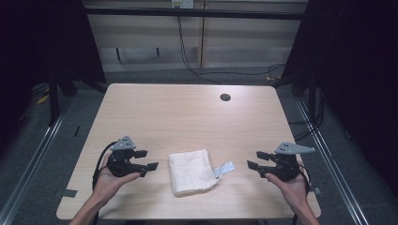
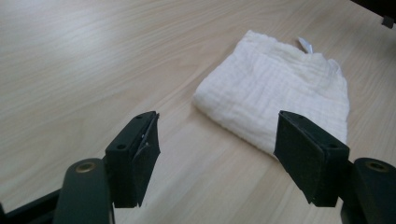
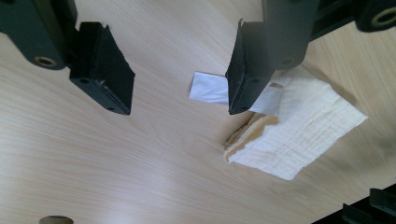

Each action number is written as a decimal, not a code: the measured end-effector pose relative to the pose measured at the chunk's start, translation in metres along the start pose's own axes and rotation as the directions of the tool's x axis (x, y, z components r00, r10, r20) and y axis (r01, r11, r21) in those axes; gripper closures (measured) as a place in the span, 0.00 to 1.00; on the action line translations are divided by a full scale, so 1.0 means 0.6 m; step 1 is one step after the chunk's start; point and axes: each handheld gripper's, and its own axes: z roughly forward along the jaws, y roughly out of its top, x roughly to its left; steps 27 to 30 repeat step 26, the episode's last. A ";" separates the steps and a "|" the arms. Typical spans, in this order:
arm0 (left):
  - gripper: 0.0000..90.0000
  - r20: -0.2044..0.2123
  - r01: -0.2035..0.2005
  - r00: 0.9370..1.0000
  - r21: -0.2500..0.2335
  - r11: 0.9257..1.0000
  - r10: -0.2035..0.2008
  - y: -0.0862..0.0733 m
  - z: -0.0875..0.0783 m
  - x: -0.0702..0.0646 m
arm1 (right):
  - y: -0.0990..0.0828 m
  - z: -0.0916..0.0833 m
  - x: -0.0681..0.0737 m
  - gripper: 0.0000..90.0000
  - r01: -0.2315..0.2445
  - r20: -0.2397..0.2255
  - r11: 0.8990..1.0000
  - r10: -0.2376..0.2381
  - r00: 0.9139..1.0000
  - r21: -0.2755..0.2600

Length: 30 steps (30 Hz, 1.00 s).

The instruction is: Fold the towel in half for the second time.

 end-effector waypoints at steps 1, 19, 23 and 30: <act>0.34 -0.009 0.002 1.000 0.002 1.000 -0.002 -0.006 -0.004 0.001 | -0.002 -0.003 -0.002 0.46 -0.002 0.004 1.000 0.002 1.000 -0.002; 0.25 -0.078 0.086 0.993 -0.049 0.995 -0.089 -0.095 -0.059 0.013 | -0.048 -0.038 -0.028 0.41 -0.056 0.070 0.998 0.057 0.996 -0.024; 0.28 -0.093 0.033 0.995 -0.038 0.999 -0.037 -0.100 -0.061 0.007 | -0.063 -0.037 -0.034 0.41 -0.073 0.081 0.997 0.074 0.994 -0.023; 0.29 -0.094 0.030 0.995 -0.054 0.998 -0.035 -0.101 -0.064 0.009 | -0.067 -0.035 -0.033 0.41 -0.076 0.082 0.997 0.078 0.994 -0.019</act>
